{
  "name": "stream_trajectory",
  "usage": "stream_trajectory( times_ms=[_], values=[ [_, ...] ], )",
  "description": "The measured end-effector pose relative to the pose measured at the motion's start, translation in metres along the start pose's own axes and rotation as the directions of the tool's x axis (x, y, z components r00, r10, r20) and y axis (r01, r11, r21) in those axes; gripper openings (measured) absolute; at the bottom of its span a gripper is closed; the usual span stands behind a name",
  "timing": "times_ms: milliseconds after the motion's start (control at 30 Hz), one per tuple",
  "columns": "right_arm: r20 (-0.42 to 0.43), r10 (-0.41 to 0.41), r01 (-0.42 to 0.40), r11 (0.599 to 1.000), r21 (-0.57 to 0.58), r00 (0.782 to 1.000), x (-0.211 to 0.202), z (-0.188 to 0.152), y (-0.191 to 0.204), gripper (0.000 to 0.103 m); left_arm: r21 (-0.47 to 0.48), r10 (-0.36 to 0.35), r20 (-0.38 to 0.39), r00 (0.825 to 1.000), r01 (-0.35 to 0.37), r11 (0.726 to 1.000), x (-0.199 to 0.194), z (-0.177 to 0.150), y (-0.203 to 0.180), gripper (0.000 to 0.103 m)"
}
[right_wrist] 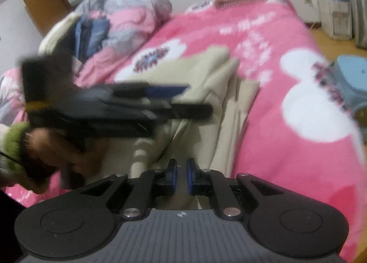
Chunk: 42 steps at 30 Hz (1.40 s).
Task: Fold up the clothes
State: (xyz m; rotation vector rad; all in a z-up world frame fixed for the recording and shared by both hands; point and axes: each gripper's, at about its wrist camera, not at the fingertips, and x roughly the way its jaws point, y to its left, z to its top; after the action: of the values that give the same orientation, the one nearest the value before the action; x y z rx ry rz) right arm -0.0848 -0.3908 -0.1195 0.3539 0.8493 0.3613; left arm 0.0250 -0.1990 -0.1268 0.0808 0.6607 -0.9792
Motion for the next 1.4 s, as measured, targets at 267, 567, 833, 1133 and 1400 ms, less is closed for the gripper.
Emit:
stream_trajectory(
  times_ms=[267,567,833,1133,1400],
  values=[
    [0.048,-0.015,0.013,0.999,0.05,0.999,0.007,0.019,-0.012,0.009,0.151,0.088,0.009,0.996,-0.088,0.985,-0.009,-0.022,-0.023,0.06],
    [0.107,-0.08,0.075,0.996,0.047,0.991,0.019,0.04,-0.017,0.008,0.147,0.12,0.065,0.991,-0.128,0.981,-0.012,-0.031,-0.026,0.059],
    [0.137,-0.105,0.103,0.994,0.023,0.985,0.006,0.047,-0.009,0.008,0.203,0.116,0.119,0.986,-0.139,0.969,-0.016,-0.04,-0.035,0.058],
    [0.113,-0.142,0.145,0.989,-0.026,0.983,0.032,0.058,-0.011,0.007,0.221,0.105,0.149,0.983,-0.137,0.966,-0.019,-0.045,-0.037,0.054],
    [0.059,-0.242,0.249,0.954,-0.165,0.968,0.041,0.063,0.007,0.007,0.262,0.081,0.185,0.979,-0.128,0.957,-0.025,-0.053,-0.045,0.05]
  ],
)
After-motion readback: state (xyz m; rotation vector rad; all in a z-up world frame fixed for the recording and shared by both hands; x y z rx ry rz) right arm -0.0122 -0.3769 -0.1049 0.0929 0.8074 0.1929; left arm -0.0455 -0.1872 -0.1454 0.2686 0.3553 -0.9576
